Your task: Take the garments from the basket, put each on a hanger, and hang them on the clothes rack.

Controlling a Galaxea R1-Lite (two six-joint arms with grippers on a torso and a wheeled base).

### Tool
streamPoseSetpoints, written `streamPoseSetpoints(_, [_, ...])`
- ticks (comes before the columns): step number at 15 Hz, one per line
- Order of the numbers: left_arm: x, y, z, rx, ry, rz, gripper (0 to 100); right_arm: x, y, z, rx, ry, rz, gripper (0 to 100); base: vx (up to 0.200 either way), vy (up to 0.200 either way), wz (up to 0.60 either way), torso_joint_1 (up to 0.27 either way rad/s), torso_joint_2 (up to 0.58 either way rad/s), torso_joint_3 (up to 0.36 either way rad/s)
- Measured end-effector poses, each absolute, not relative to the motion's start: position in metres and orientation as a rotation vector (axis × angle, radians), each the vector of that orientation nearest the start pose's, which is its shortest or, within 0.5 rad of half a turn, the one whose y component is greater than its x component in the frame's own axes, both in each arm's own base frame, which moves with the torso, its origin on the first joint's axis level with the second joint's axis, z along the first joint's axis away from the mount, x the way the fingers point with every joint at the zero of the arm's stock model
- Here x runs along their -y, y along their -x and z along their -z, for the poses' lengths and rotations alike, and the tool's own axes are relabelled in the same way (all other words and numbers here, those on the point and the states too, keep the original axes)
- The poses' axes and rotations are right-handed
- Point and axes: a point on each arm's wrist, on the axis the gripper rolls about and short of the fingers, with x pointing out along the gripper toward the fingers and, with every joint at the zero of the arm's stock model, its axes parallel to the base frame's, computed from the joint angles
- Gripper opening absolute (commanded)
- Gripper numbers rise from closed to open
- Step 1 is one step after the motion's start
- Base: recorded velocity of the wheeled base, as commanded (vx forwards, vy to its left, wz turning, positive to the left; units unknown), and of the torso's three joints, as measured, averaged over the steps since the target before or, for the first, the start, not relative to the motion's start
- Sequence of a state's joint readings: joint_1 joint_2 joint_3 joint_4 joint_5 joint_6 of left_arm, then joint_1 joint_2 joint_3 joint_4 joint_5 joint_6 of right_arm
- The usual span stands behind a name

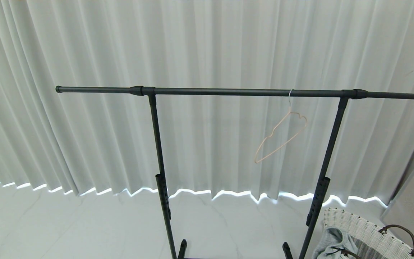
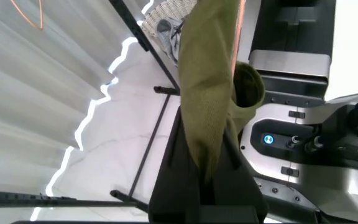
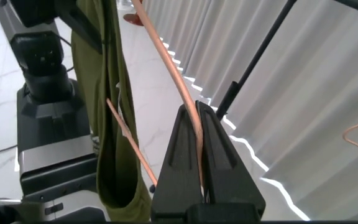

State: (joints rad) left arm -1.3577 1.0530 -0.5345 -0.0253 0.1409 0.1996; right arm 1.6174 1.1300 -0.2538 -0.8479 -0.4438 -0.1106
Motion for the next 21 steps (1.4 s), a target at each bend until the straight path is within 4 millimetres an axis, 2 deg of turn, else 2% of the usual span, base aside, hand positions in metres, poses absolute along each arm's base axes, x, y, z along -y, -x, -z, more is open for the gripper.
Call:
streamPoseSetpoints(1, [0.127, -0.031, -0.191, -0.26, -0.529, 1.233, 0, -0.142, -0.003, -0.183, 0.051, 0.122, -1.174, 100, 0.0, 0.0, 0.0, 0.0, 0.0, 0.0])
streamPoseSetpoints(4, [0.129, -0.032, -0.194, -0.218, -0.536, 1.214, 0, -0.143, -0.003, -0.185, 0.064, 0.116, -1.181, 100, 0.0, 0.0, 0.0, 0.0, 0.0, 0.0])
streamPoseSetpoints(6, [0.129, -0.034, -0.194, -0.173, -0.607, 1.186, 0, -0.142, -0.003, -0.184, 0.061, 0.123, -1.173, 100, 0.0, 0.0, 0.0, 0.0, 0.0, 0.0])
streamPoseSetpoints(14, [0.117, -0.053, -0.178, -0.262, -0.623, 1.023, 0, -0.142, -0.007, -0.18, 0.045, 0.141, -1.143, 100, 0.0, 0.0, 0.0, 0.0, 0.0, 0.0])
streamPoseSetpoints(17, [0.112, -0.063, -0.173, -0.365, -0.509, 0.914, 0, -0.147, -0.008, -0.175, -0.013, 0.141, -1.141, 100, 0.0, 0.0, 0.0, 0.0, 0.0, 0.0])
streamPoseSetpoints(21, [0.107, -0.079, -0.174, -0.43, -0.395, 0.774, 0, -0.164, -0.007, -0.166, -0.161, 0.048, -1.13, 100, 0.0, 0.0, 0.0, 0.0, 0.0, 0.0])
